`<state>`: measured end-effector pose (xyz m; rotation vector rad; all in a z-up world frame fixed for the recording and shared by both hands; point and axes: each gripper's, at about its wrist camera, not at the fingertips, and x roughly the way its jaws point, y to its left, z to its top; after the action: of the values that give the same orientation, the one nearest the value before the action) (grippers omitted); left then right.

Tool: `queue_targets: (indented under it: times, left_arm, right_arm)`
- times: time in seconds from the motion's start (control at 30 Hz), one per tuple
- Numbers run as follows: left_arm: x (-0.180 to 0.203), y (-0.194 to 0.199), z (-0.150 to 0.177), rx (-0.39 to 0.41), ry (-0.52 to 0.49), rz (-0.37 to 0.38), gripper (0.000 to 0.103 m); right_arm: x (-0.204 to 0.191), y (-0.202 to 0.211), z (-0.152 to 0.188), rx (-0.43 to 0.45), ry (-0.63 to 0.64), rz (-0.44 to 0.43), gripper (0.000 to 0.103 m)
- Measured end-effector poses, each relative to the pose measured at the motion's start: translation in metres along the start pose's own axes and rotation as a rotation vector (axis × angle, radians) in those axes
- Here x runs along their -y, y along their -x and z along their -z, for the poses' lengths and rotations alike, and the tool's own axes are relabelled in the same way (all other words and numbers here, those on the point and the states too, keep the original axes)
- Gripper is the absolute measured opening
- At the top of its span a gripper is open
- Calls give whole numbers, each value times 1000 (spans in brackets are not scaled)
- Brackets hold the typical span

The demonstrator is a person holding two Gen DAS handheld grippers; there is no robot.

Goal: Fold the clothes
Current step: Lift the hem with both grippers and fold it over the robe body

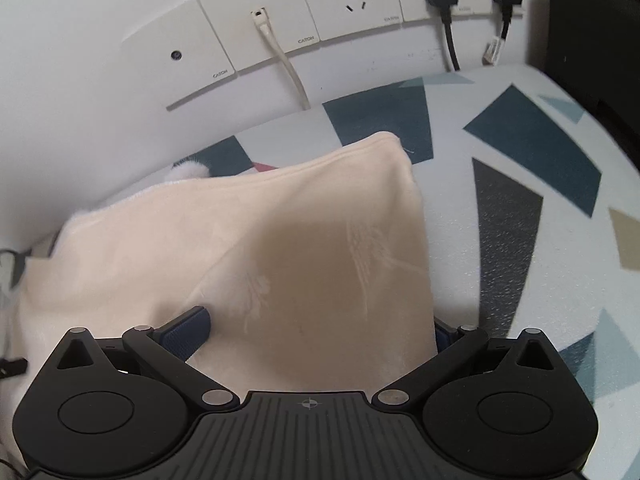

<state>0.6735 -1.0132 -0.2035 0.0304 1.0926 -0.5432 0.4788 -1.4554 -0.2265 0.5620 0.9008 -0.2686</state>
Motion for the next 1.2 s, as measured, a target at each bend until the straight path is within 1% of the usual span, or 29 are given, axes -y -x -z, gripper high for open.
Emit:
queue_targets:
  times: [0.07, 0.17, 0.2, 0.27, 0.3, 0.37, 0.47, 0.57, 0.67, 0.73, 0.83, 0.87, 0.9, 0.97, 1.03, 1.07, 1.13, 1.2]
  left_arm:
    - [5, 0, 1, -5, -68, 13, 103]
    - [14, 0, 0, -7, -98, 86, 103]
    - [19, -2, -2, -5, -105, 87, 103]
    - [31, -8, -6, 1, -119, 75, 103]
    - [40, -11, -8, 3, -142, 44, 103]
    - [57, -15, -12, 6, -167, 5, 103]
    - [60, -15, -18, -25, -115, -9, 103]
    - [51, -9, -16, -43, -90, 14, 103]
    - [42, -2, -11, -44, -92, 27, 103]
    - [41, -2, -8, -31, -102, 27, 103]
    - [50, -5, -6, -11, -124, -19, 103]
    - [54, -6, -6, -15, -140, -20, 103]
    - [57, -9, -9, -28, -143, -16, 103]
    - [63, -13, -15, -59, -139, -9, 103]
    - [67, -15, -18, -80, -121, 25, 101]
    - [69, -15, -17, -76, -120, 30, 100]
    - [70, -14, -13, -63, -125, 32, 101]
    - [70, -14, -12, -48, -117, 24, 103]
  right_arm:
    - [0, 0, 0, -12, 1, -20, 102]
    - [-8, -3, 3, -28, 72, -3, 102]
    - [-12, -4, 4, -25, 85, -1, 102]
    - [-20, -7, 6, -14, 101, 9, 102]
    - [-25, -9, 7, -7, 109, 16, 102]
    - [-32, -12, 10, 13, 128, 40, 102]
    - [-34, -13, 10, 21, 141, 52, 102]
    - [-26, -9, 6, -8, 93, 37, 102]
    - [-13, -1, 6, -33, 33, 28, 102]
    - [-7, 4, 11, -32, 27, 24, 102]
    - [-14, 5, 20, -34, 97, 47, 102]
    - [-19, 4, 22, -37, 120, 57, 102]
    - [-25, 2, 23, -48, 132, 49, 102]
    - [-39, -3, 20, -79, 137, 3, 102]
    - [-52, -8, 19, -81, 147, 31, 102]
    - [-55, -9, 19, -74, 155, 39, 102]
    - [-51, -8, 20, -67, 144, 21, 102]
    - [-43, -5, 20, -49, 123, -15, 102]
